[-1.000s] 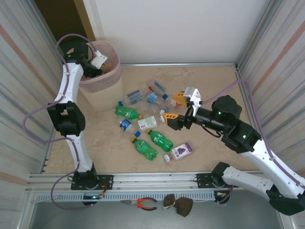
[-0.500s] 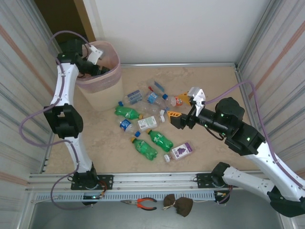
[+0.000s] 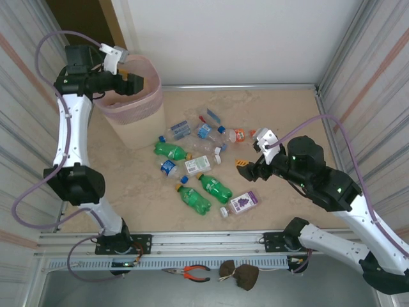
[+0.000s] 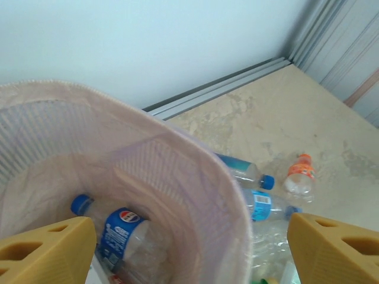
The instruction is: Put the plastic bottles in the bin
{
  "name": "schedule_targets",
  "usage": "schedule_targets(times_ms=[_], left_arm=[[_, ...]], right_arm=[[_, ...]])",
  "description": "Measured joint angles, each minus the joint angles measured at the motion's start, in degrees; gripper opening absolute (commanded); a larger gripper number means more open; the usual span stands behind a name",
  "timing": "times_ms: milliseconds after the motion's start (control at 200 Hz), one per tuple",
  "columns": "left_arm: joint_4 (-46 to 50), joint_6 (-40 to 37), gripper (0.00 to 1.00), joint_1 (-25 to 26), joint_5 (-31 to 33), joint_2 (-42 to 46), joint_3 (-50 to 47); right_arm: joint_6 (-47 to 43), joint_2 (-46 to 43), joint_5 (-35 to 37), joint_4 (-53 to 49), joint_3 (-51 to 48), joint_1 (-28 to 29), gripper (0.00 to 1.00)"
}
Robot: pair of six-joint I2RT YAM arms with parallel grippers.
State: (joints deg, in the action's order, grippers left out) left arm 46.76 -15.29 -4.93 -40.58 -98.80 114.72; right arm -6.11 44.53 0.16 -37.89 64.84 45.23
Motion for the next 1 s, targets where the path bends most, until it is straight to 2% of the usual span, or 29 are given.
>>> schedule_targets(times_ms=[115, 276, 556, 822, 1002], left_arm=[[-2.69, 2.78, 0.84, 0.0, -0.87, 5.14, -6.34], [-8.33, 7.04, 0.84, 0.0, -3.43, 13.66, -18.29], [-15.85, 11.28, 0.85, 0.04, -6.36, 26.73, -38.47], [-19.63, 12.55, 0.84, 0.07, -6.12, 33.68, -52.0], [-19.63, 12.35, 0.84, 0.07, -5.22, 34.82, -54.88]], right_arm=[[5.33, 1.09, 2.36, -2.69, -0.02, -0.39, 0.81], [19.28, 1.77, 5.68, -5.18, -2.08, -0.76, 0.8], [54.05, 1.73, 11.39, -13.14, -7.34, -2.1, 0.83], [85.37, 2.91, 9.4, -17.59, -13.62, -4.48, 0.84], [98.01, 7.54, 5.4, -19.65, -17.33, -5.09, 0.84]])
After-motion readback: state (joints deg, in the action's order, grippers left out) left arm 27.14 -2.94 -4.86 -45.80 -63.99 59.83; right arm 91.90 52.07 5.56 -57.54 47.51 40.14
